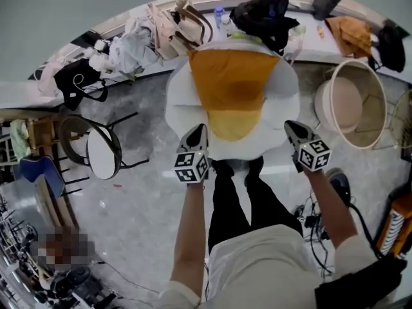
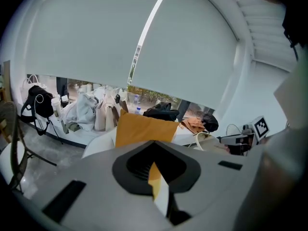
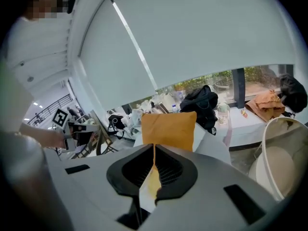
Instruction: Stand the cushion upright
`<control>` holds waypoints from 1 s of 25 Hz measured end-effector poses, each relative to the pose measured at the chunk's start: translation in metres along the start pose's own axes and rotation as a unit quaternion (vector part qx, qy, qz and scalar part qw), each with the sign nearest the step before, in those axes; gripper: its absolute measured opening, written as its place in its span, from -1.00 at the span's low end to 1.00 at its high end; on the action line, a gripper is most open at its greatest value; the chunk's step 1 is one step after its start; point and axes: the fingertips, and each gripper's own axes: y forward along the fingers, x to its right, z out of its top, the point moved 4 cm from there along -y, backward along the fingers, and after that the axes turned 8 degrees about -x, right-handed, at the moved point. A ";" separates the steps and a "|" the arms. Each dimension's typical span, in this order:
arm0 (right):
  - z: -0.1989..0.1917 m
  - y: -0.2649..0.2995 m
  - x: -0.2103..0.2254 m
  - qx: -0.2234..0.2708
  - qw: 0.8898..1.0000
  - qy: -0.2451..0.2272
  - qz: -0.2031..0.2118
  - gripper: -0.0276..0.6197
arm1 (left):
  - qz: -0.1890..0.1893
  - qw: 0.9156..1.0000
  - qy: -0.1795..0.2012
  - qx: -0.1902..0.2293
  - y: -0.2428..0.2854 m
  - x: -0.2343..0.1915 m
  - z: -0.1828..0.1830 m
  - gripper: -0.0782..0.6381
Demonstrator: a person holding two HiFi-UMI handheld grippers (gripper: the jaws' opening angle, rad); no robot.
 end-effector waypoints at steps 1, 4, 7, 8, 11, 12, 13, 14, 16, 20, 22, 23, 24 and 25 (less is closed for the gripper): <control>0.002 -0.010 -0.007 0.001 1.000 -0.004 0.007 -0.79 | -0.003 1.000 0.000 0.002 -0.009 0.008 0.001 -0.78; 0.007 -0.043 -0.024 0.009 1.000 -0.002 0.025 -0.80 | -0.008 1.000 -0.011 0.008 -0.035 0.031 0.002 -0.78; 0.019 -0.074 -0.036 0.017 0.999 -0.005 0.036 -0.80 | -0.016 1.000 -0.013 0.012 -0.062 0.057 0.005 -0.78; 0.022 -0.085 -0.040 0.019 0.999 -0.006 0.038 -0.80 | -0.018 1.000 -0.012 0.014 -0.072 0.065 0.005 -0.78; 0.027 -0.111 -0.046 0.024 0.999 -0.008 0.030 -0.80 | -0.022 1.000 -0.013 0.014 -0.101 0.082 0.000 -0.78; 0.028 -0.118 -0.048 0.024 0.999 -0.006 0.024 -0.80 | -0.023 1.000 -0.015 0.013 -0.111 0.085 -0.002 -0.78; 0.027 -0.124 -0.050 0.025 1.000 -0.002 0.017 -0.80 | -0.023 1.000 -0.016 0.012 -0.122 0.087 -0.003 -0.78; 0.027 -0.130 -0.052 0.025 1.000 0.001 0.010 -0.80 | -0.022 1.000 -0.017 0.012 -0.132 0.089 -0.004 -0.78; 0.029 -0.140 -0.055 0.030 1.000 0.009 -0.003 -0.80 | -0.016 1.000 -0.018 0.015 -0.150 0.090 0.000 -0.78; 0.037 -0.163 -0.073 0.050 0.998 0.023 -0.014 -0.80 | -0.017 0.999 -0.005 0.031 -0.183 0.094 0.012 -0.78; 0.037 -0.174 -0.086 0.060 0.998 0.026 -0.018 -0.80 | -0.018 0.999 0.007 0.037 -0.198 0.094 0.015 -0.78; 0.036 -0.178 -0.093 0.063 0.997 0.026 -0.022 -0.80 | -0.018 0.999 0.013 0.039 -0.204 0.092 0.015 -0.78; 0.034 -0.181 -0.099 0.065 0.997 0.025 -0.025 -0.80 | -0.017 0.999 0.018 0.040 -0.209 0.091 0.016 -0.78; 0.033 -0.184 -0.105 0.067 0.997 0.024 -0.029 -0.80 | -0.018 0.999 0.021 0.040 -0.214 0.089 0.015 -0.78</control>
